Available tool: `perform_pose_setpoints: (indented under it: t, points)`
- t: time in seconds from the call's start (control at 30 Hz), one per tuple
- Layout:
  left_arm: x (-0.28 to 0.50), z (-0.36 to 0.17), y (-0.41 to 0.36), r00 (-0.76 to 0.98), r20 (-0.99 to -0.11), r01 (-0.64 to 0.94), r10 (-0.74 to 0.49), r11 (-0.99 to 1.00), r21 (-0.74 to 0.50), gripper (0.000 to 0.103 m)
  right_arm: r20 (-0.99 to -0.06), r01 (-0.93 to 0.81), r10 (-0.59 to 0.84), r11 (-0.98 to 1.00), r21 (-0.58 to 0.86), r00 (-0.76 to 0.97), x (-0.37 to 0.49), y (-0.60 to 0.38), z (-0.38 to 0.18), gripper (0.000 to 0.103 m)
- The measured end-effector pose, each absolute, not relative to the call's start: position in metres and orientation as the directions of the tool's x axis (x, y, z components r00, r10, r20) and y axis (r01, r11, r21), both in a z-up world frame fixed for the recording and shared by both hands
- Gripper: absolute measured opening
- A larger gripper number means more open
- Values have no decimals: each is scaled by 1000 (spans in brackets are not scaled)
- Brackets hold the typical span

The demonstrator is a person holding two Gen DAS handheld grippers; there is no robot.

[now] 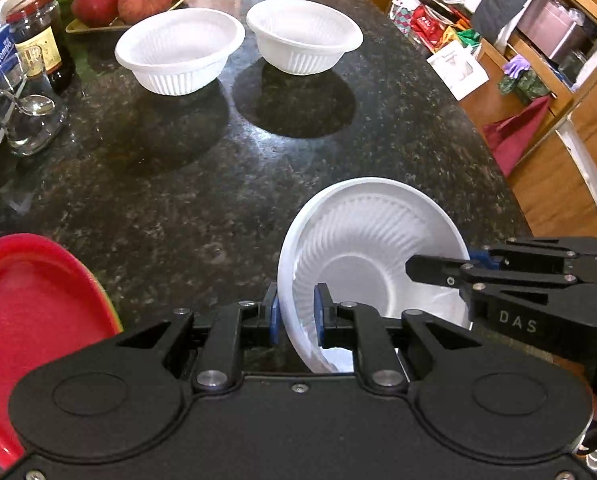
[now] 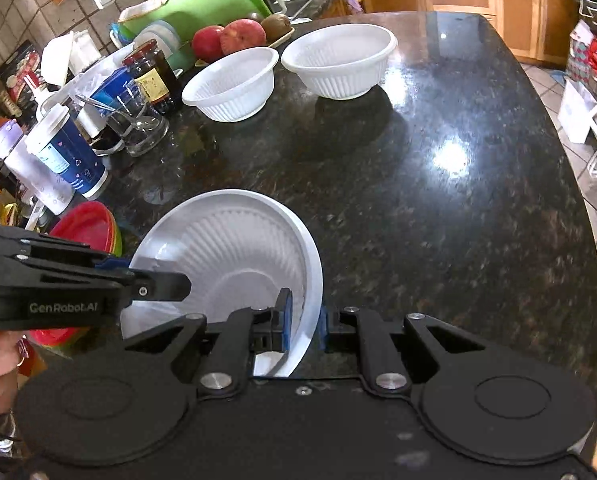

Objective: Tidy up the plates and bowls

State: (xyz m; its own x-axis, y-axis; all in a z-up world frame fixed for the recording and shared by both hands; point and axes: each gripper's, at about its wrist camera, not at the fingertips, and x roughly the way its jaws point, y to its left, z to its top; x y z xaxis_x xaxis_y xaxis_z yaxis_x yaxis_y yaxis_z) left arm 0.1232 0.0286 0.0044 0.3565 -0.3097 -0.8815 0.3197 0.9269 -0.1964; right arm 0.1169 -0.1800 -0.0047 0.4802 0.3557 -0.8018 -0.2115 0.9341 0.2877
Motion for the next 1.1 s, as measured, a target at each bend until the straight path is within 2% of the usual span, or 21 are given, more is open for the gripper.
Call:
perform_pose_setpoints:
  t: [0.27, 0.4, 0.8, 0.87, 0.9, 1.1]
  points:
    - [120, -4, 42, 362, -877, 370, -315, 912, -174, 22, -799, -133, 295, 955, 265, 524, 108, -166, -2, 16]
    - [118, -4, 47, 355, -874, 396, -330, 901, -179, 29, -794, -88, 265, 961, 261, 547, 101, -165, -1, 19]
    - [106, 16, 71, 412, -833, 435, -369, 883, -176, 32, -716, -1, 177, 971, 238, 676, 74, -170, 18, 30]
    - [103, 22, 76, 439, -820, 433, -368, 886, -166, 40, -697, 9, 169, 970, 245, 697, 69, -173, 25, 31]
    - [101, 25, 79, 456, -808, 430, -372, 887, -166, 48, -686, 12, 164, 969, 245, 709, 66, -174, 29, 32]
    - [98, 49, 92, 560, -739, 417, -375, 898, -139, 50, -637, 5, 172, 964, 266, 751, 58, -182, 53, 34]
